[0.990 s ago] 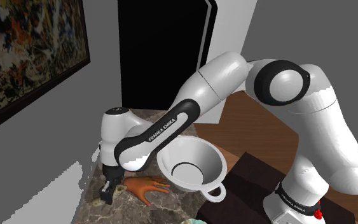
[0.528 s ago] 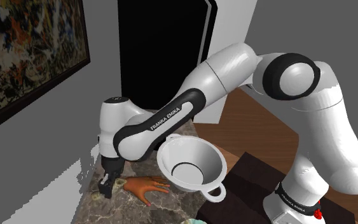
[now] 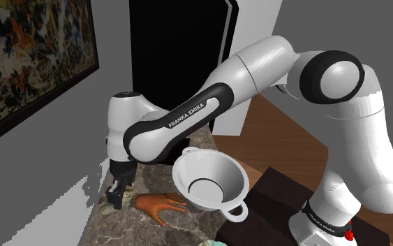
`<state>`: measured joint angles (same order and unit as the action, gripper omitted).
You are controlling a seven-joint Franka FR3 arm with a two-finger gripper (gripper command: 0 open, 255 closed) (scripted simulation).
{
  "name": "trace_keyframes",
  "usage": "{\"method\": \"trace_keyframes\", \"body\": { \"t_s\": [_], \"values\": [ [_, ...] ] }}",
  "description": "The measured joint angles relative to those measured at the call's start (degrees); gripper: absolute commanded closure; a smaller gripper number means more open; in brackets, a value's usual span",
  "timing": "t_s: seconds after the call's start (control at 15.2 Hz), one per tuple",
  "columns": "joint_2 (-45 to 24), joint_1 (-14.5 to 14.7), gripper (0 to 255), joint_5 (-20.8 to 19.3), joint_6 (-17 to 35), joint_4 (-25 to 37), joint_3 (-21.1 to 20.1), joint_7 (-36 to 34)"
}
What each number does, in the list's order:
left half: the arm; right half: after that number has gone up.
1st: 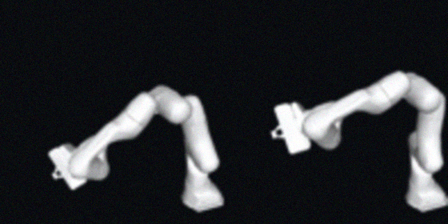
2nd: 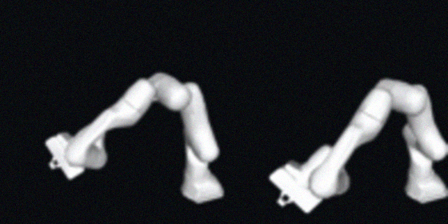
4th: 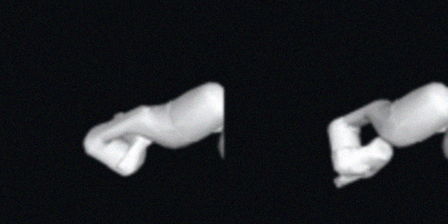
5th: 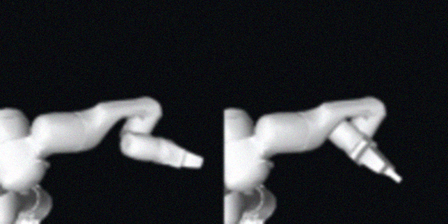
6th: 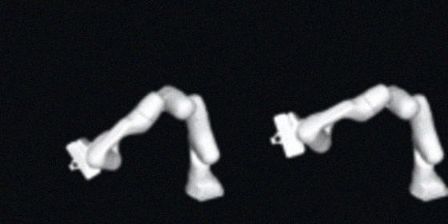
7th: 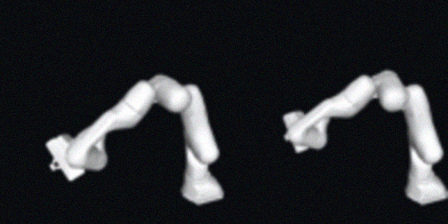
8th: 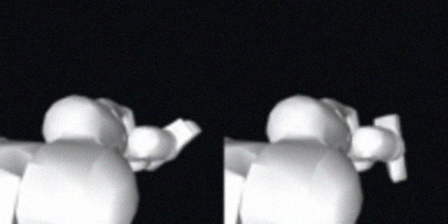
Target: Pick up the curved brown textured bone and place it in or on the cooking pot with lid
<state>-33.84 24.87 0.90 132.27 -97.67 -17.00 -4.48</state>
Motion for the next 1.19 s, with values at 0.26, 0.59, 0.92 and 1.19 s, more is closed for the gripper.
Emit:
{"method": "trace_keyframes", "body": {
  "t_s": [0.26, 0.59, 0.92, 1.19],
  "values": [
    [1.85, -0.31, 255, 0.37, -2.10, 0.29, -0.29, -0.03],
    [3.98, -0.56, 255, 0.80, -5.08, 1.20, -0.63, -0.19],
    [10.40, -3.66, 255, 2.90, -3.79, -6.76, -1.11, 2.87],
    [17.28, -7.38, 255, 5.83, -0.94, -16.88, -1.24, 7.78]
  ]
}}
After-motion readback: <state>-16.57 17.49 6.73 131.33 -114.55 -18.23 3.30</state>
